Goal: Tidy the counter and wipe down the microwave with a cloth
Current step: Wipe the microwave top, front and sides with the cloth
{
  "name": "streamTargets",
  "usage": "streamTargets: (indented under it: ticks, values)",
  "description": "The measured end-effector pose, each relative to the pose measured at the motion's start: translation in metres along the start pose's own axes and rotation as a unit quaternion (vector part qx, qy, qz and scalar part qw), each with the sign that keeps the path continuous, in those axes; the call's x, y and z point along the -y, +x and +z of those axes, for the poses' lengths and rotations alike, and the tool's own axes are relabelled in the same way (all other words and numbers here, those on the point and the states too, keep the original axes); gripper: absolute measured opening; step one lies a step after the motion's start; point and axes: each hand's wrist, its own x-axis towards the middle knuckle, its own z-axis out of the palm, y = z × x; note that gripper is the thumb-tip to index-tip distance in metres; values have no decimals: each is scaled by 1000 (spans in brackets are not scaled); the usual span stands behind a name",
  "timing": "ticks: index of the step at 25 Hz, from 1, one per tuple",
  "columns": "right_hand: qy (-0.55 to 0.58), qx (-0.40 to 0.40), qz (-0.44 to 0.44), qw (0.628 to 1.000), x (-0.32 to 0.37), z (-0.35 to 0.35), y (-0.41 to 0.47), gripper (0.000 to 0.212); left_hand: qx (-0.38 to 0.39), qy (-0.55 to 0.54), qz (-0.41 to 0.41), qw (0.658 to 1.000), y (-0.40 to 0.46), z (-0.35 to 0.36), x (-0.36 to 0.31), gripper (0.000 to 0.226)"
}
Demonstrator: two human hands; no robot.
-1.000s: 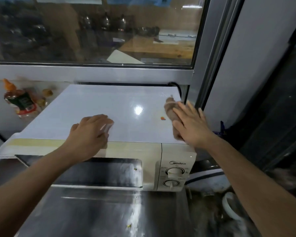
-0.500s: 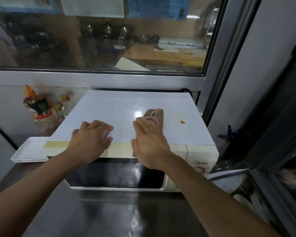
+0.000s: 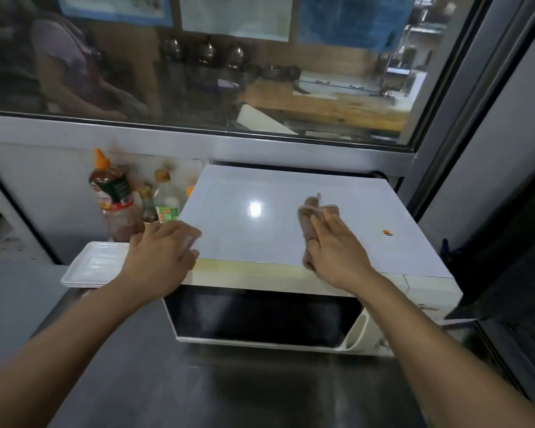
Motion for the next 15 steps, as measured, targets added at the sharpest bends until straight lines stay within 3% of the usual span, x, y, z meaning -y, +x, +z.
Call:
streamTargets:
  ticks: [4,7,10,12,15]
  values:
    - [-4,0,-107,994,97,25,16,46,-3,-26,12,1000,-1,0,8,37]
    - [-12,9,-147,989,93,20,6,49,3,-51,39,998,-2,-5,16,38]
    - [-90,-8,-57,994,41,3,2,56,-32,-102,38,994,-8,-8,34,39]
    - [-52,-3,32,998,33,-2,8,50,-35,-132,14,991,-13,-6,43,37]
    - [-22,5,-6,1000,83,16,31,49,-14,-166,6,986,-17,-1,48,36]
